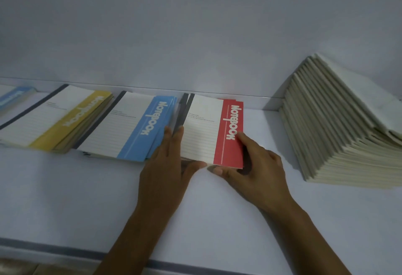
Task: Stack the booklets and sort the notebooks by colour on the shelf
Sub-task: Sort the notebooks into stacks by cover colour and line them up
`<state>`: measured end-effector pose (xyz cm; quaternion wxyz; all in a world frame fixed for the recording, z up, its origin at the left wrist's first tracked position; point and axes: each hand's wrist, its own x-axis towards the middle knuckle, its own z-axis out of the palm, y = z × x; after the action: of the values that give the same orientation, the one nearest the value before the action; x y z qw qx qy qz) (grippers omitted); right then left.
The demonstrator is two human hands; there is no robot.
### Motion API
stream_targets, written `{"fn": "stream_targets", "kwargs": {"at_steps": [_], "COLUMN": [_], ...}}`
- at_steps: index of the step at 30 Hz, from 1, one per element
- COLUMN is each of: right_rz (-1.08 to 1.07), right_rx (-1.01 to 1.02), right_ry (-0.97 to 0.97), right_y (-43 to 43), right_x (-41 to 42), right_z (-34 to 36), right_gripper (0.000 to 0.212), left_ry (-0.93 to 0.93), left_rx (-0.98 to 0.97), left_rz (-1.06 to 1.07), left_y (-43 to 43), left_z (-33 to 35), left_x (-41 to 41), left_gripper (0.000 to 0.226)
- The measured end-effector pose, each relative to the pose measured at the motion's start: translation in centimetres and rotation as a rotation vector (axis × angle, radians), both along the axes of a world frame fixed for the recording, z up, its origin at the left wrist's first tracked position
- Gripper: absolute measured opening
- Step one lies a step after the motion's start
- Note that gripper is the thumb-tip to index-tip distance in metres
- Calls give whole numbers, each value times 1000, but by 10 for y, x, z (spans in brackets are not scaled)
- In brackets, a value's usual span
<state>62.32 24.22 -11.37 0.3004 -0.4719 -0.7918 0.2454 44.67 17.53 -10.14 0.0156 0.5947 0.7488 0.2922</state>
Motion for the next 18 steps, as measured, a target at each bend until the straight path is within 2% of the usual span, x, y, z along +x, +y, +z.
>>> {"fn": "stream_targets", "kwargs": {"at_steps": [4,10,13,18], "right_rz": [21,4,3,18], "right_rx": [-4,-29,2,-52], "right_ry": [-15,-51,-98,-141], "right_y": [0,2,0,-8], "right_x": [0,-1,-3,-4], "right_z": [2,2,2,18], "right_gripper": [64,88,83,77], "left_ry": [-2,108,147,11], "left_rx": [-40,-105,-84,2], "left_rz": [5,33,34,15], "left_y": [5,9,12,7], "left_z": [0,-5,-7,-2], "left_x": [-1,-3,-3,0], "left_gripper": [92,96,91,84]}}
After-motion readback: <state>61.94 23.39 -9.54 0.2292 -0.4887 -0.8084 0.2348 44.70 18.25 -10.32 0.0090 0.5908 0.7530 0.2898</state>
